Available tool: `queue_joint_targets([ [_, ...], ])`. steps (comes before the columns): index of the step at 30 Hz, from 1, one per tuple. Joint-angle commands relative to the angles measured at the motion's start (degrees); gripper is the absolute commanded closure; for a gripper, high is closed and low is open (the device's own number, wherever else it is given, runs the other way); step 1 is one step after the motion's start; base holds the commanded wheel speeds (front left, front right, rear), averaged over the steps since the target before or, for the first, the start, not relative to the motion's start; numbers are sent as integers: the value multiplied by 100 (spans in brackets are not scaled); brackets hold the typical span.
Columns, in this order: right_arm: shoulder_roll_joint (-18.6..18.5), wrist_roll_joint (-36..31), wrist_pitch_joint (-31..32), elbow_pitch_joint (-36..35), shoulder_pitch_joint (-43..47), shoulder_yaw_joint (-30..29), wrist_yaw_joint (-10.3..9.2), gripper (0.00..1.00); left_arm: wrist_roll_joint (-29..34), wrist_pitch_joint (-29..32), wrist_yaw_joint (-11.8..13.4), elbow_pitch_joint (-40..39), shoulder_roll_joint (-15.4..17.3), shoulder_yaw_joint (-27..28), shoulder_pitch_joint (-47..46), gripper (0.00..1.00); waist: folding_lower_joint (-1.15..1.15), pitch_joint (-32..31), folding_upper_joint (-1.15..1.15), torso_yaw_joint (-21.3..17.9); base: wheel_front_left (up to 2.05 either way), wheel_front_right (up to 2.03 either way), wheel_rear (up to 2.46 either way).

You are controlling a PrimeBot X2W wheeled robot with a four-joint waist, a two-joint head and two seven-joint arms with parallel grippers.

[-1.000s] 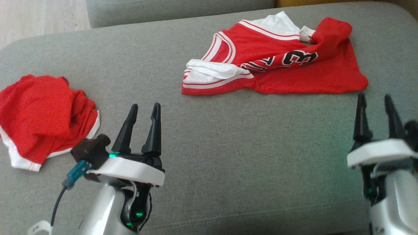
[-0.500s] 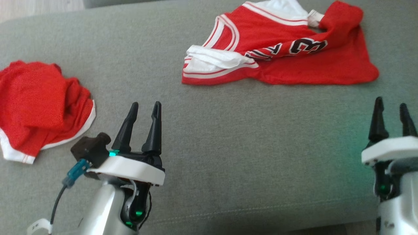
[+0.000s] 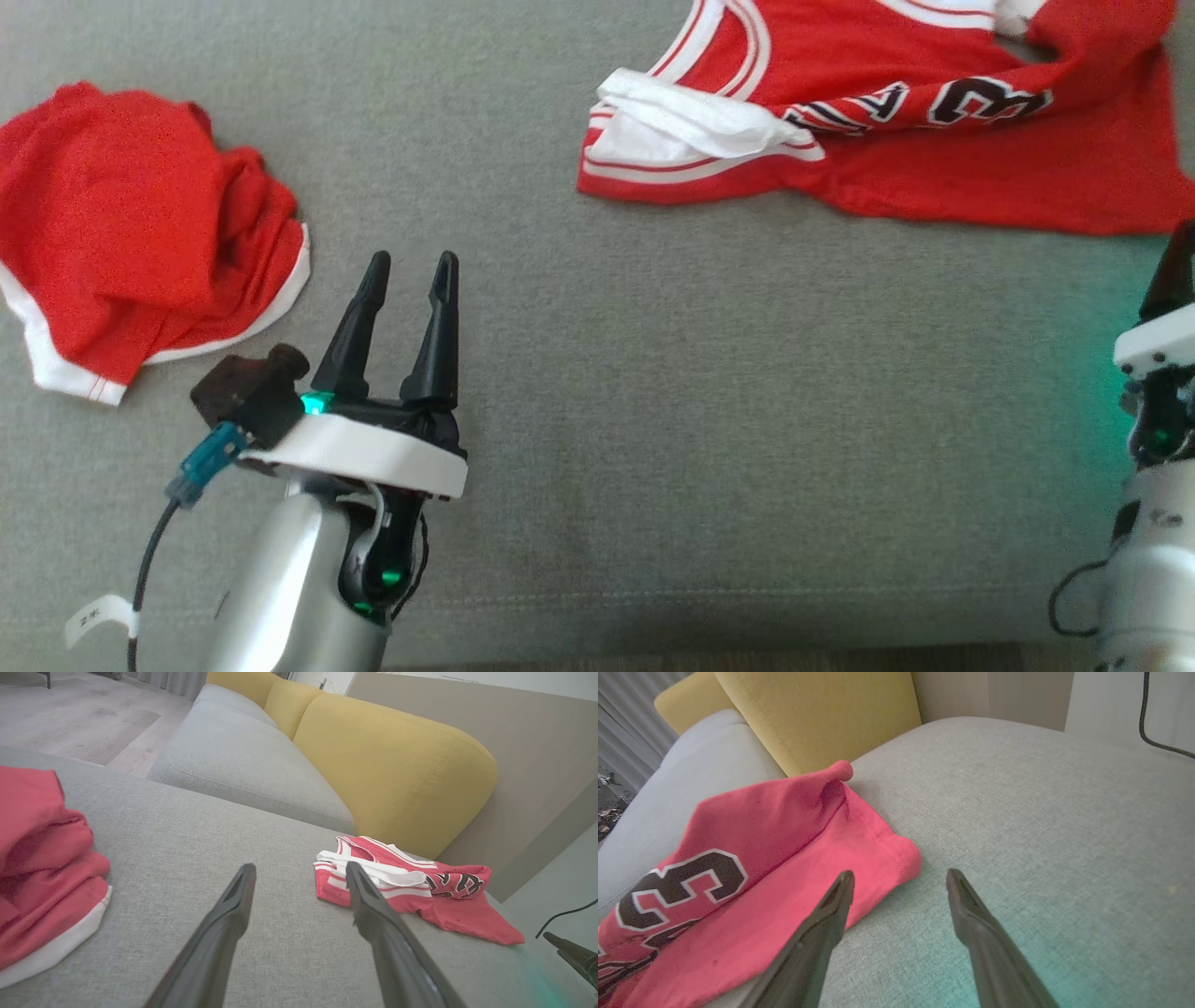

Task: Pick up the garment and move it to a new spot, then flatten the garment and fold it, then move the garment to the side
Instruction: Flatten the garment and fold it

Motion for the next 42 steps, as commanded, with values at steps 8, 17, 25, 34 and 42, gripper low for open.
queue_joint_targets([
  [8, -107, -713, -48, 390, -712, -518, -4, 0, 96, -29, -76, -188, 48, 263, -283, 0, 0, 282, 0, 169, 0, 0, 0],
  [17, -145, -1237, -131, 903, -1189, -1045, -4, 0, 114, -29, -80, -215, 48, 242, -398, 0, 0, 415, 0, 210, 0, 0, 0],
  [25, -297, -1396, -275, 1342, -1458, -982, -4, 100, 119, -29, -75, -177, 48, 236, -409, 0, 0, 389, 0, 214, 0, 0, 0],
  [34, -258, -1453, -754, 1384, -1268, -205, -4, 100, 44, -29, -46, -144, 48, 298, -281, 0, 0, -24, 0, 36, 0, 0, 0],
  [42, -142, -830, -614, 747, -470, 782, -4, 100, -107, -29, 35, -154, 48, 202, -96, 0, 0, -580, 0, -194, 0, 0, 0],
])
